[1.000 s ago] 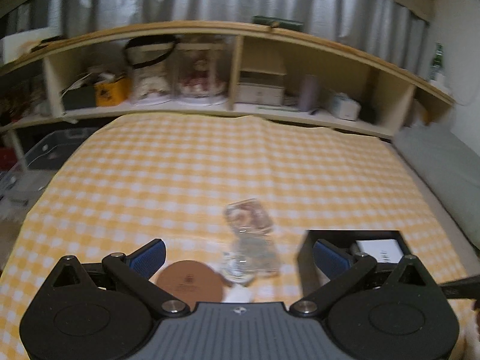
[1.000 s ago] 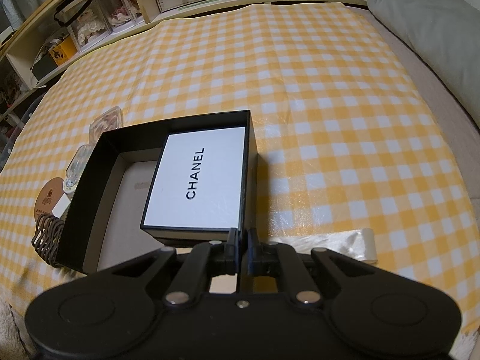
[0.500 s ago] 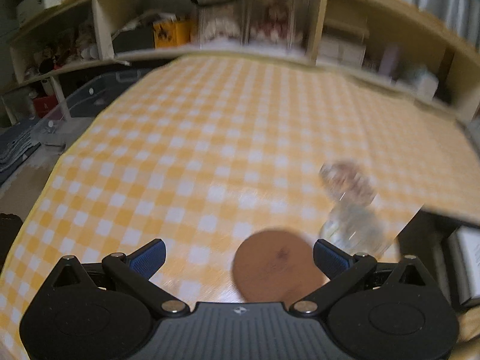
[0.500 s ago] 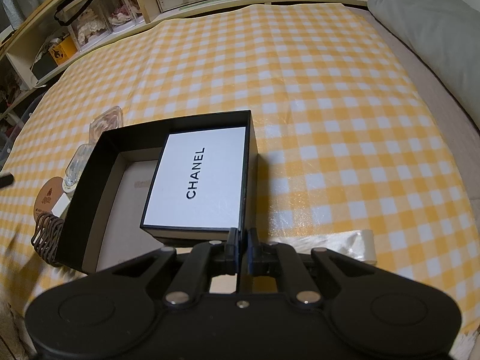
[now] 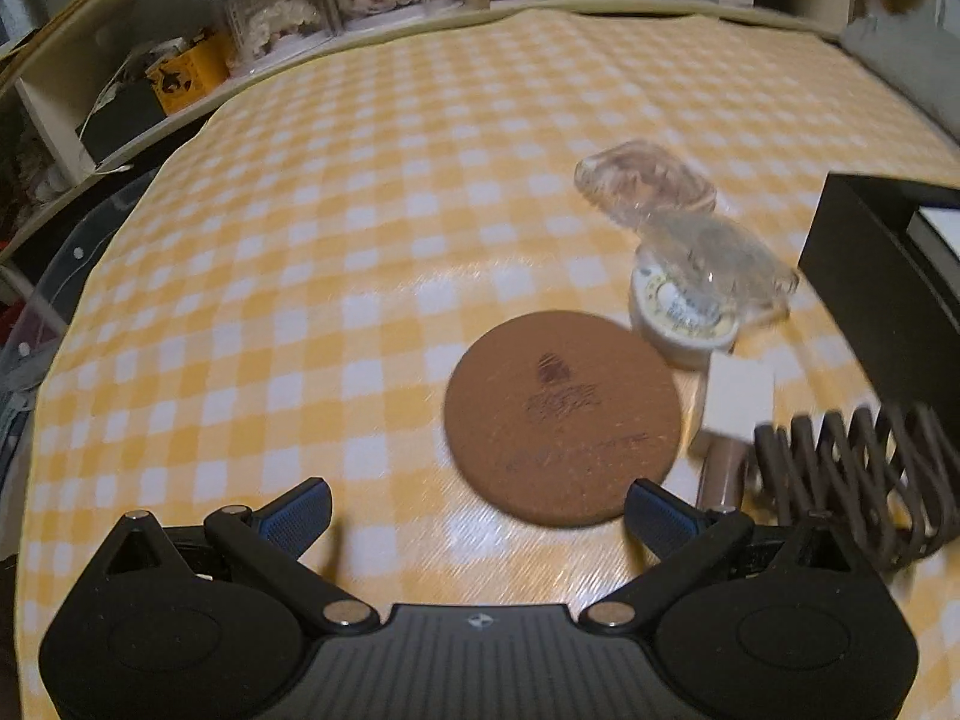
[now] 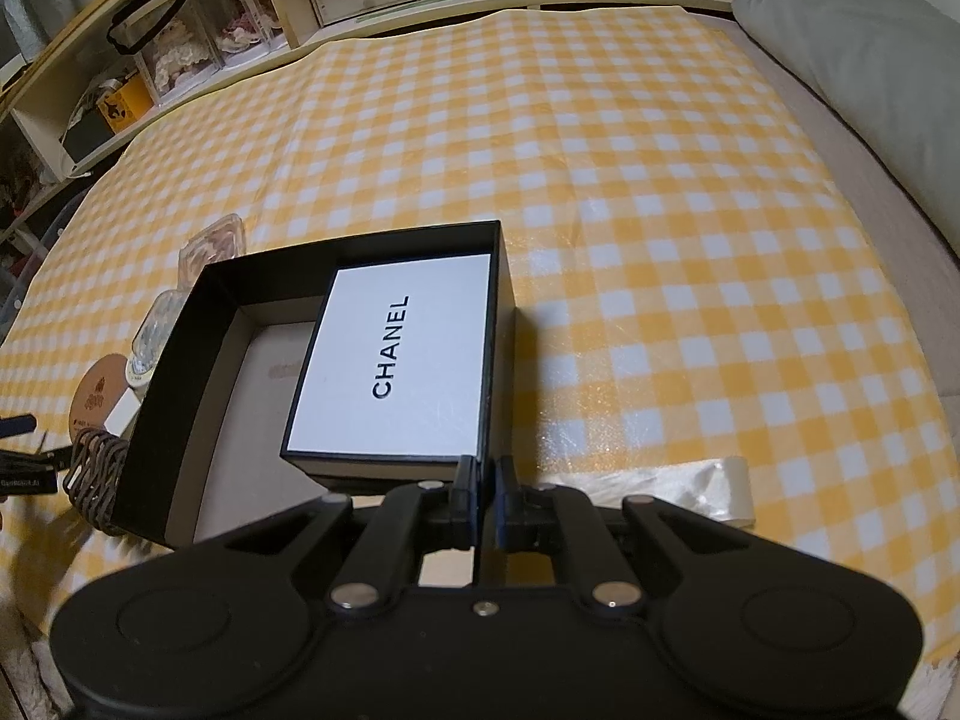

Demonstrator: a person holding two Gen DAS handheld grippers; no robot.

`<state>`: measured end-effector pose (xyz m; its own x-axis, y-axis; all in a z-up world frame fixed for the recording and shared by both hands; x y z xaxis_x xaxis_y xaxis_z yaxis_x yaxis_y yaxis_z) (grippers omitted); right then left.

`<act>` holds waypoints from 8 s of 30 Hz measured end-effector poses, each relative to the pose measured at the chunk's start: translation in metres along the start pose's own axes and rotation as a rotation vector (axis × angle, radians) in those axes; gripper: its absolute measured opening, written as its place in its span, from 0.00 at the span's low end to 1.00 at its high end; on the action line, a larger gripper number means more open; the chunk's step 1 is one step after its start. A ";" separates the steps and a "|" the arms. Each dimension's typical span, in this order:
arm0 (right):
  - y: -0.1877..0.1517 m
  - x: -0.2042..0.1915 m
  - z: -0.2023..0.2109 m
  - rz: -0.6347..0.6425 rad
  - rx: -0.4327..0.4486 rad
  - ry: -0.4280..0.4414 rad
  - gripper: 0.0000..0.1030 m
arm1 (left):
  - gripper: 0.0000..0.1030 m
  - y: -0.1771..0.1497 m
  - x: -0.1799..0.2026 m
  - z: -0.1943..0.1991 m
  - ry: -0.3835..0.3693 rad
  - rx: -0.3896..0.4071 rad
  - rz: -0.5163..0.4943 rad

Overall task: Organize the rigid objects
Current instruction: 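Move the left tool to the round cork coaster and grasp it, then lift the cork coaster with the left tool and carry it toward the black box, then lower the coaster onto the CHANEL box and open the left tool, then move the left tool to the clear plastic case of clear tips, then close the left tool on the clear case and lift it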

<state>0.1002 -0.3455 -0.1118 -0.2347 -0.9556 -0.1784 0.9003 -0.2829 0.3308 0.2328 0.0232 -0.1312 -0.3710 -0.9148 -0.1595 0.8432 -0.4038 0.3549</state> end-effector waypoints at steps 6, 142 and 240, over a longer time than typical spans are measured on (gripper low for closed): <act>0.000 -0.001 0.000 0.004 -0.001 -0.003 0.06 | 1.00 0.005 0.013 -0.008 -0.072 0.031 -0.030; 0.001 -0.009 -0.001 0.029 0.008 -0.039 0.05 | 1.00 0.039 0.064 0.123 -0.121 0.288 0.230; 0.002 -0.016 -0.014 0.063 -0.026 -0.050 0.07 | 0.92 0.122 0.048 -0.058 -0.086 0.177 -0.143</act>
<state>0.1111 -0.3292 -0.1210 -0.1944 -0.9746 -0.1112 0.9229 -0.2201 0.3158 0.3408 -0.0702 -0.1494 -0.5204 -0.8419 -0.1431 0.7008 -0.5168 0.4917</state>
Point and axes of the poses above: each gripper's, at about its wrist camera, not at the fingertips, and z roughly against the way its jaws point, x to its right, y to its top, the point moved 1 cm from there along -z, roughly the way its jaws point, and after that the axes turned 14 degrees about -x, right-handed, at the moved point
